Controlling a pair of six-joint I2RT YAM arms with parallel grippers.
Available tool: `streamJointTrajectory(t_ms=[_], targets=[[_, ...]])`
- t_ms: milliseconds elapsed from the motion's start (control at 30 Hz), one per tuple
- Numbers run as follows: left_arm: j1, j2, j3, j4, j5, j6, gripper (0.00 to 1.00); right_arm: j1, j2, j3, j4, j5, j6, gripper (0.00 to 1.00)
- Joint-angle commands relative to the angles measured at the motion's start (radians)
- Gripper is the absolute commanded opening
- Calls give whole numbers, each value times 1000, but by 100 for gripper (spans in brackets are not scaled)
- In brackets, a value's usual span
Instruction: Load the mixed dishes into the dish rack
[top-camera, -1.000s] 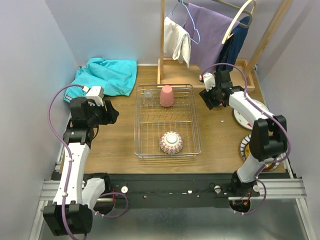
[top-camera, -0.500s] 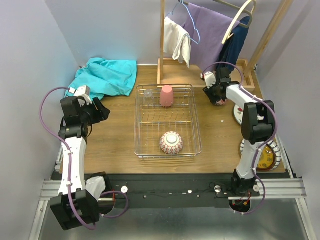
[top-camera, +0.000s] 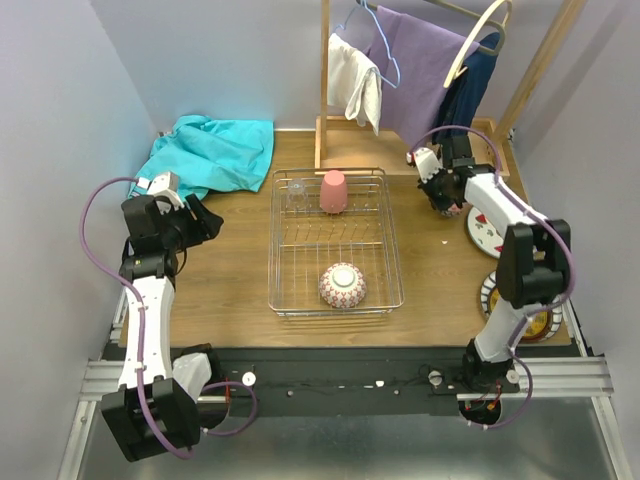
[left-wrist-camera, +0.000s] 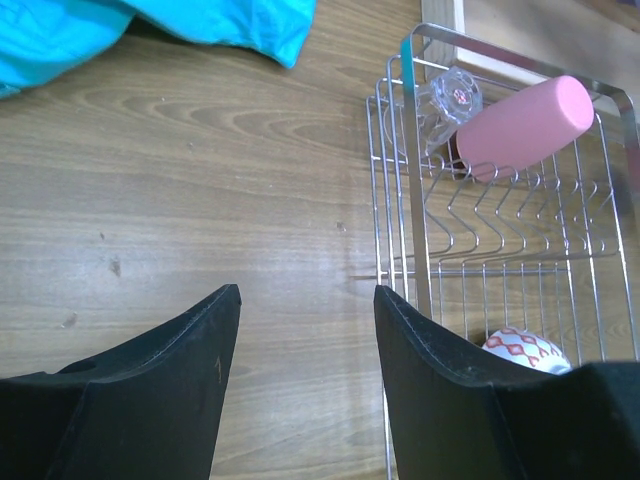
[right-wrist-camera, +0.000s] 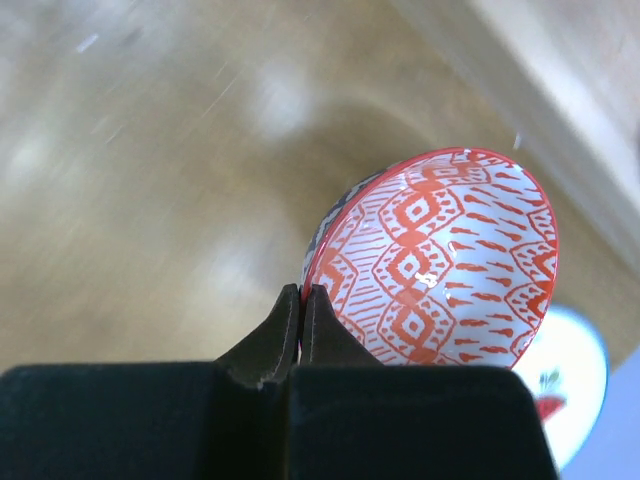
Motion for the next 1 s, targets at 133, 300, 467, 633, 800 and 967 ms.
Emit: streamJointTrajectory(t_ms=[133, 300, 467, 633, 800, 967], targets=[[-21, -30, -113, 107, 46, -84, 64, 14, -443, -67, -295, -265, 82, 0], [-49, 9, -99, 102, 37, -63, 64, 30, -612, -38, -375, -610, 172, 0], [-72, 70, -41, 93, 37, -57, 63, 171, -620, -53, -217, -789, 436, 1], [-84, 119, 40, 15, 17, 6, 62, 359, -547, -71, 59, -851, 661, 0], [-86, 154, 131, -78, -15, 75, 62, 394, -430, -143, 435, -954, 989, 0], [-84, 179, 216, -163, -38, 179, 62, 448, -307, -203, 732, -961, 1217, 0]])
